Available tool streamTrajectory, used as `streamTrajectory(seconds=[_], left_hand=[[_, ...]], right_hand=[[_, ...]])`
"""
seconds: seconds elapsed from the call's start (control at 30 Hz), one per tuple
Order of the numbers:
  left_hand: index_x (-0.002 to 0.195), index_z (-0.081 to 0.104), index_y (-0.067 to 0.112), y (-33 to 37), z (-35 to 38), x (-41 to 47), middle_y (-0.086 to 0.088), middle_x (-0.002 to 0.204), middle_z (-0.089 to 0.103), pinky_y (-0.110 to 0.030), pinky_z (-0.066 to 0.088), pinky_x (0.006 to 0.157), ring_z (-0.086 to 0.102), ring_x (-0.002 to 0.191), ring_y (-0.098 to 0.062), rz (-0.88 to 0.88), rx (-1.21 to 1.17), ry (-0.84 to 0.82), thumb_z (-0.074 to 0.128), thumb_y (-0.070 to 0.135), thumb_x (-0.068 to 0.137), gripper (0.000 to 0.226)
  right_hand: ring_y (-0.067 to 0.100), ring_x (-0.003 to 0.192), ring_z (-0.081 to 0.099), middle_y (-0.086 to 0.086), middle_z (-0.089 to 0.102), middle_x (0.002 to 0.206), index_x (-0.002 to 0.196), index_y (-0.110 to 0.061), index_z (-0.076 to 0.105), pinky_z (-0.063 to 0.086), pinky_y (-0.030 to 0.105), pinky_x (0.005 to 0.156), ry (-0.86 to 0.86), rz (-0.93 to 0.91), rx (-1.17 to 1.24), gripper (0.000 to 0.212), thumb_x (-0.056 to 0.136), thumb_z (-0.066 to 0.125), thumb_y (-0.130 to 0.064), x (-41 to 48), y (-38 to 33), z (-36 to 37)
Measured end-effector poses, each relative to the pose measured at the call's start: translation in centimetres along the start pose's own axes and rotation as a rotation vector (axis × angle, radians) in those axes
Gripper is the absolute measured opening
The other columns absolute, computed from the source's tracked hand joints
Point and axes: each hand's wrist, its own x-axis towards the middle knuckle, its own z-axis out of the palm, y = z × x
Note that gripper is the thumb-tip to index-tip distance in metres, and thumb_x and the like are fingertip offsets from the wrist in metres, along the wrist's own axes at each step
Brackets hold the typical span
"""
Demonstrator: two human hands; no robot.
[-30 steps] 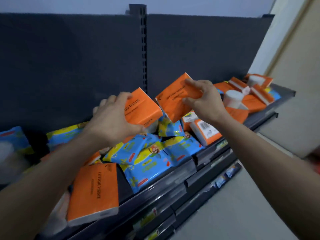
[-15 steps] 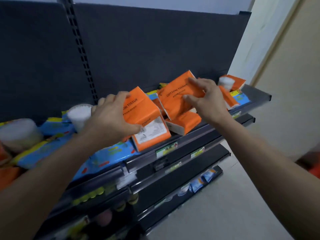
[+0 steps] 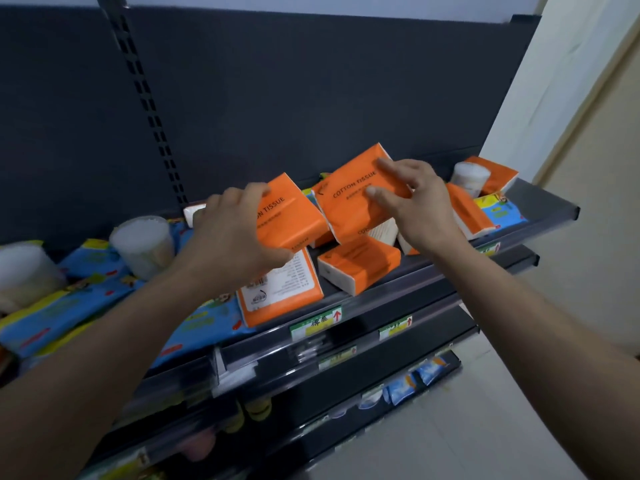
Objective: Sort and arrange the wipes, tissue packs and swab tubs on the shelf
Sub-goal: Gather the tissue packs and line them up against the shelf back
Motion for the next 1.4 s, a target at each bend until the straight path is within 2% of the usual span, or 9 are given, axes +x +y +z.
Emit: streamTrajectory(seconds=[0.1,0.27,0.37,0.5,0.63,0.77,0.97,1.1,1.4], left_hand=[[0.139,0.024,0.029,0.2,0.5,1.8,0.001,0.132,0.038,-0.037,0.028,0.097,0.033,0.118,-0.020,0.016,-0.009,0.002,0.073,0.048,0.067,0.089],[0.138,0.025,0.028,1.4,1.0,4.9,0.000,0.132,0.039,-0.038,0.028,0.098,0.033,0.119,-0.021,0.074,-0.026,0.001,0.073,0.049,0.067,0.089],[0.139,0.024,0.028,2.7,1.5,6.2,-0.001,0.133,0.039,-0.039,0.028,0.099,0.033,0.120,-0.022,0.101,-0.031,-0.014,0.073,0.046,0.069,0.087],[0.138,0.023,0.029,5.0,2.8,8.0,0.001,0.134,0.037,-0.040,0.028,0.100,0.031,0.122,-0.021,0.109,-0.054,-0.031,0.073,0.046,0.069,0.087],[0.138,0.025,0.029,8.0,4.5,10.3,0.001,0.134,0.038,-0.041,0.026,0.103,0.031,0.123,-0.022,0.115,-0.040,-0.020,0.072,0.046,0.068,0.086],[0.137,0.027,0.029,12.0,7.2,12.9,0.001,0.133,0.039,-0.040,0.027,0.104,0.034,0.122,-0.023,0.105,-0.009,0.011,0.073,0.047,0.066,0.086],[0.137,0.028,0.026,18.8,11.3,16.6,-0.003,0.133,0.041,-0.041,0.028,0.101,0.036,0.121,-0.026,0.066,0.053,0.043,0.074,0.052,0.062,0.091],[0.137,0.028,0.026,21.4,12.9,18.3,-0.003,0.134,0.040,-0.041,0.027,0.102,0.034,0.122,-0.025,0.027,0.054,0.061,0.073,0.052,0.064,0.090],[0.137,0.030,0.024,23.3,15.3,22.9,-0.005,0.133,0.041,-0.041,0.027,0.101,0.035,0.120,-0.027,0.039,0.118,0.064,0.075,0.045,0.064,0.089]], right_hand=[[0.002,0.108,0.041,-0.005,0.043,0.123,0.129,-0.020,0.055,0.038,0.015,0.093,0.012,-0.009,-0.031,0.047,0.085,0.067,-0.026,1.4,0.5,-0.3],[0.005,0.108,0.042,-0.004,0.043,0.120,0.127,-0.022,0.056,0.043,0.023,0.095,0.055,0.003,-0.053,0.042,0.086,0.066,-0.021,3.4,1.8,-1.8],[0.005,0.108,0.044,0.000,0.046,0.125,0.126,-0.023,0.057,0.043,0.023,0.096,0.085,0.014,-0.058,0.043,0.085,0.067,-0.019,4.5,3.1,-2.6],[0.013,0.115,0.049,0.000,0.047,0.123,0.134,-0.026,0.047,0.045,0.038,0.100,0.108,0.025,0.015,0.058,0.082,0.069,-0.013,6.1,5.6,-3.9],[0.013,0.123,0.044,0.003,0.043,0.133,0.143,-0.024,0.033,0.041,0.036,0.105,0.140,0.070,0.020,0.070,0.083,0.067,-0.010,8.3,8.5,-6.6],[0.015,0.132,0.036,0.004,0.036,0.143,0.145,-0.020,0.031,0.033,0.037,0.112,0.128,0.065,-0.001,0.070,0.084,0.066,-0.010,11.0,12.3,-10.1],[0.016,0.132,0.040,0.000,0.040,0.144,0.144,-0.020,0.034,0.038,0.042,0.109,0.070,0.074,0.055,0.063,0.088,0.062,-0.011,15.0,18.2,-15.6],[0.016,0.134,0.037,0.001,0.039,0.145,0.145,-0.017,0.030,0.034,0.043,0.111,0.061,0.052,0.058,0.064,0.089,0.060,-0.010,17.5,21.0,-18.2],[0.018,0.128,0.043,-0.001,0.042,0.139,0.142,-0.023,0.034,0.041,0.045,0.104,-0.002,0.069,0.140,0.063,0.087,0.061,-0.009,21.7,24.7,-18.1]])
